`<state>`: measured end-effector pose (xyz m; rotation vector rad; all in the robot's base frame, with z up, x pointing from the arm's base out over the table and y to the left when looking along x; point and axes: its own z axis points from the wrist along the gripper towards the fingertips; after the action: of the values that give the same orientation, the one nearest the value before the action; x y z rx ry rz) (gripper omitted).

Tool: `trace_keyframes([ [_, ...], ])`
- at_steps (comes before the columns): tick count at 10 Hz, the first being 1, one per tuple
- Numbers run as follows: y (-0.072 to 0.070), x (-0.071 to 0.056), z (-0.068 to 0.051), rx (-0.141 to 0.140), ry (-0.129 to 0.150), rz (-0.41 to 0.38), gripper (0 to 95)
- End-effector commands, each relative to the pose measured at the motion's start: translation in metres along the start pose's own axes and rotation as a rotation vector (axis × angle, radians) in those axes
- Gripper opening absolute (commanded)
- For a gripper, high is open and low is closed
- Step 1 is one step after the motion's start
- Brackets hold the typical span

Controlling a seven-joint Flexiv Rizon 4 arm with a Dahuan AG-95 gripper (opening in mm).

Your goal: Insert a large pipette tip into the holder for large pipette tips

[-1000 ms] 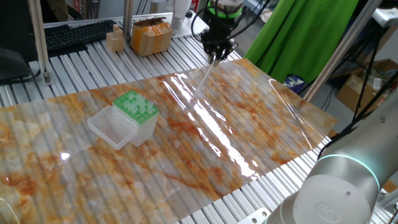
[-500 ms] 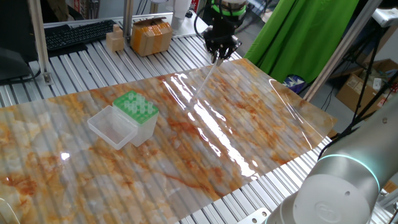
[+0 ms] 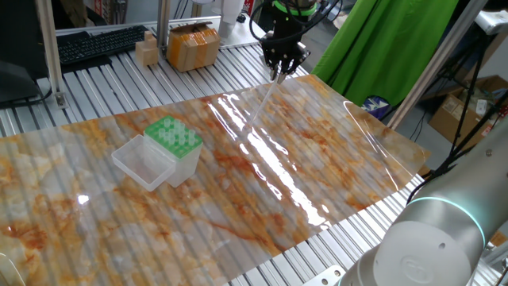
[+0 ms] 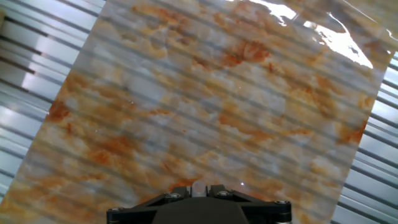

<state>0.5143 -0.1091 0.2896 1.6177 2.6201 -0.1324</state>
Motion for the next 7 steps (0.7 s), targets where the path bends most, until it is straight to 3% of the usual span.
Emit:
trace_keyframes([
  [1,0.0001,-0.0001,0.0004,-0.03,0.022,-0.01,0.0],
  [7,0.0001,-0.0001,0.0004,-0.085,0.082,-0.048,0.0],
])
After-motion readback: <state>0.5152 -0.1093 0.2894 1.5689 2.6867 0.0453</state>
